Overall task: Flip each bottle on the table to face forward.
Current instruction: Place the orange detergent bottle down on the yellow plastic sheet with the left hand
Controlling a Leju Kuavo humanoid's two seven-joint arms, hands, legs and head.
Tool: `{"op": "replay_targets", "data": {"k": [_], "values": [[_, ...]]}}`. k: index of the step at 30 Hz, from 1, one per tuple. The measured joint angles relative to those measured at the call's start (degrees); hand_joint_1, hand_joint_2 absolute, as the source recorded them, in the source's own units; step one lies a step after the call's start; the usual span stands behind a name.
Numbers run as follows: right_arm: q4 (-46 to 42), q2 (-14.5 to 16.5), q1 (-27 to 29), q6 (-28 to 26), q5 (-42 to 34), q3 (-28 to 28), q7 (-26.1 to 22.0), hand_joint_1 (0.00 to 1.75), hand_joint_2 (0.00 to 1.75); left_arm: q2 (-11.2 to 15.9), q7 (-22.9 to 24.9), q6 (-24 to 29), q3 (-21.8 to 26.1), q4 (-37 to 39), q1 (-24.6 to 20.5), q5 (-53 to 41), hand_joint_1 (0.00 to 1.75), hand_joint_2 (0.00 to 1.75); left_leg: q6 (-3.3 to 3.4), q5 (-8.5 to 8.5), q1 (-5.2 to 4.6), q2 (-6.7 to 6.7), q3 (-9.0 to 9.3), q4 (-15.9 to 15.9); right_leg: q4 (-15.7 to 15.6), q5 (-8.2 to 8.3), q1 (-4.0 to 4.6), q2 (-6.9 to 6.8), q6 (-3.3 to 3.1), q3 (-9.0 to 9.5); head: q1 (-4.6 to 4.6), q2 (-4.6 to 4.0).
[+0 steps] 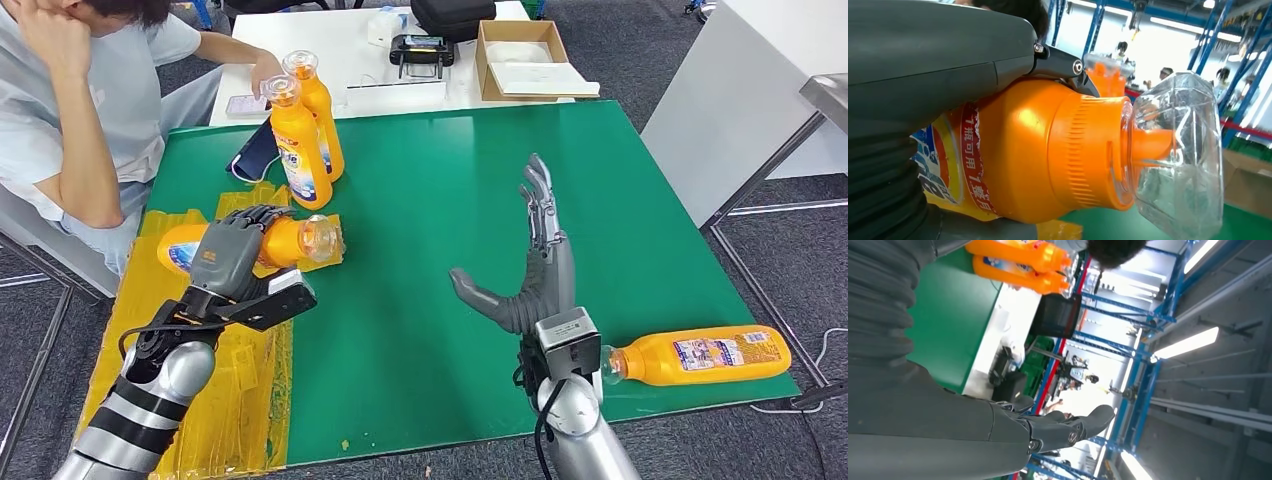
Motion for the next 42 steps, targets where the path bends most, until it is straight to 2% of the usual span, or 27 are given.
{"op": "replay_targets", "data": {"k": [5,12,17,26,27,30,31,33,37,42], "values": [[-1.4,-0.4,0.2,-0.4,1.1,-1.0,0.5,0.0,1.75,2.9,1.3,-6.9,-2.9,4.5,-3.4,-6.6,1.75,1.75,0.0,0.01,0.0,0.04,0.01,0.0,0.0,0.02,0.01,0.01,0.0,-0.01,0.0,0.0],[-1.9,-0.7,0.0,-0.4,2.3,-1.6,0.8,0.0,1.75,7.7,-1.2,-13.3,-11.6,15.9,-10.5,-9.2,1.75,1.75,-0.07,0.07,0.04,0.04,0.01,0.0,0.0,0.03,0.03,0.01,0.0,-0.01,0.0,0.0],[-1.9,-0.6,-0.2,-0.4,1.4,-1.6,0.6,0.0,1.75,8.6,-2.3,-14.9,-15.8,21.1,-13.0,-8.6,1.75,1.75,-0.08,0.07,0.03,0.03,-0.01,0.0,0.0,0.03,0.02,0.01,0.0,-0.01,0.0,0.0],[-1.8,-0.4,-0.4,-0.1,1.3,-1.5,0.6,0.0,1.75,8.8,-2.4,-15.0,-18.3,24.6,-14.5,-7.4,1.75,1.75,-0.07,0.07,0.02,0.01,-0.02,0.0,0.0,0.03,0.01,0.0,0.0,-0.01,0.01,0.0],[-1.8,-0.4,-0.6,0.1,1.3,-1.4,0.6,0.0,1.75,8.7,-2.5,-15.0,-18.6,25.2,-14.7,-7.0,1.57,1.75,-0.07,0.07,0.02,0.01,-0.01,0.0,0.0,0.04,0.02,0.0,0.0,-0.01,0.01,0.0],[-1.4,-0.2,-1.0,0.3,1.3,-1.1,0.8,0.0,1.75,8.3,-2.6,-15.0,-19.2,26.6,-15.0,-6.1,0.29,1.75,-0.08,0.07,0.02,0.02,-0.01,0.0,0.0,0.04,0.02,0.01,0.0,-0.01,0.01,0.0],[-1.3,-0.2,-1.1,0.4,1.3,-1.0,0.9,0.0,1.75,8.1,-2.7,-14.8,-19.4,27.0,-15.0,-5.8,0.03,1.75,-0.08,0.07,0.02,0.02,-0.01,0.0,0.0,0.04,0.02,0.01,0.0,-0.01,0.01,0.0],[-1.0,0.0,-1.3,0.4,1.4,-0.6,1.0,0.0,1.75,7.4,-2.4,-13.6,-19.7,28.1,-14.9,-4.9,0.0,1.75,-0.08,0.08,0.02,0.01,-0.01,0.0,0.0,0.04,0.02,0.0,0.0,-0.01,0.01,0.0],[-0.6,0.2,-1.3,0.6,1.5,-0.1,1.5,0.0,1.75,4.8,0.6,-7.3,-18.9,29.5,-14.0,-2.7,0.0,1.75,-0.07,0.07,0.02,-0.04,-0.02,0.0,0.0,0.04,0.01,-0.02,0.0,0.01,0.0,0.0],[-0.6,0.2,-1.3,0.8,1.7,0.0,1.7,0.0,1.75,4.0,1.3,-5.9,-18.3,29.7,-13.6,-2.2,0.0,1.75,-0.07,0.07,0.01,-0.04,-0.02,0.0,0.0,0.04,0.0,-0.02,0.0,0.01,0.01,0.0]]}}
